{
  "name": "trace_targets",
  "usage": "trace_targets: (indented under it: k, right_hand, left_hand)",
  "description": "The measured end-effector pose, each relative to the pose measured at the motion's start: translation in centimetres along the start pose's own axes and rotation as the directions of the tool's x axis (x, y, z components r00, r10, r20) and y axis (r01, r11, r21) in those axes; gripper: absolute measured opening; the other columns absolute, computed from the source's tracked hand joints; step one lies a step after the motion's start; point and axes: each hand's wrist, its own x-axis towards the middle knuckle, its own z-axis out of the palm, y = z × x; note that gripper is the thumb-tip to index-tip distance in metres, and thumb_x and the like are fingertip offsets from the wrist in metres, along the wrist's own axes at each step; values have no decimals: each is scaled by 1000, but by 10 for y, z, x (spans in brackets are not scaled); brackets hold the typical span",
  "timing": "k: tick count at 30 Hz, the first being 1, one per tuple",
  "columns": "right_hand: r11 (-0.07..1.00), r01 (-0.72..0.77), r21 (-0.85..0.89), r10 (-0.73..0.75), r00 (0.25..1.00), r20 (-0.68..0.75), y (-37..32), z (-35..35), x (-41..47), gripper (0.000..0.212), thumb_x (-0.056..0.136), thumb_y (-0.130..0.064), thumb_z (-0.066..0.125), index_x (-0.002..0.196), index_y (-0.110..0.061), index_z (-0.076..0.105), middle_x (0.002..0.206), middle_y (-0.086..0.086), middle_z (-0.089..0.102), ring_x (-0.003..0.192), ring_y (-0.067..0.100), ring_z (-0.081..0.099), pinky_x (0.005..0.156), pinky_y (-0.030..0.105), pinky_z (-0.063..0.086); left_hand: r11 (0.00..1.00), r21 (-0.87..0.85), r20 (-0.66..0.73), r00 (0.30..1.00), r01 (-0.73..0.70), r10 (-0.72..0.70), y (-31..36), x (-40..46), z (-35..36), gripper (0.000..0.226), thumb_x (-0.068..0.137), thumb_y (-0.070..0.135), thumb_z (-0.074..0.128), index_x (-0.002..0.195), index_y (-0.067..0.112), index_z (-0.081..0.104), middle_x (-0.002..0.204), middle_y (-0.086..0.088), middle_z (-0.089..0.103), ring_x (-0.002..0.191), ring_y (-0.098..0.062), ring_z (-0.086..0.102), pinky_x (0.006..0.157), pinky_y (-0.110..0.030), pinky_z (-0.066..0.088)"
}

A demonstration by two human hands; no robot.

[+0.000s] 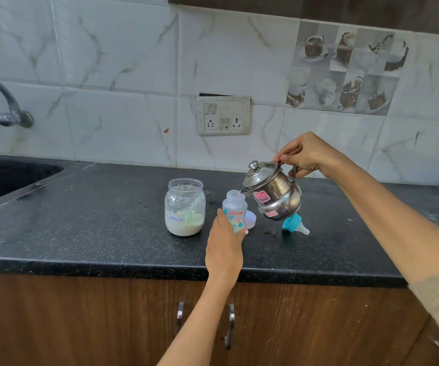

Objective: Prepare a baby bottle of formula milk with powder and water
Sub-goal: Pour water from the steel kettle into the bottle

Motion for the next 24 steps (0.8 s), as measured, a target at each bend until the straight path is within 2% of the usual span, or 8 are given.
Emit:
trace_targets:
  k: [8, 14, 24]
  right_hand:
    - [1000, 8, -9, -8, 1000, 6, -2, 0, 0, 18, 91, -6, 59, 105, -7, 70, 110, 15, 68, 85, 31, 67, 84, 42, 56]
    - [1000, 9, -11, -9, 1000, 9, -1, -1, 2, 16, 91, -7, 59, 100, -8, 71, 106, 14, 68, 85, 30, 67, 77, 37, 58]
    - [1000, 20, -20, -20, 1000, 9, -4, 1, 4, 18, 91, -8, 59, 104, -8, 71, 108, 14, 69, 86, 30, 67, 83, 42, 57]
  left_hand:
    - [1000, 14, 5, 1000, -4, 4, -1, 0, 1, 67, 88, 28, 62, 145, 19, 27, 142, 1, 44, 129, -17, 45, 101, -33, 41]
    - [1000, 16, 6, 1000, -8, 8, 0, -1, -1, 67, 88, 28, 62, 145, 19, 26, 142, 1, 45, 129, -17, 45, 101, -32, 41]
    - [1000, 3, 5, 1000, -15, 15, 1, -2, -2, 63, 89, 26, 62, 143, 19, 29, 138, 1, 47, 126, -17, 46, 96, -31, 42]
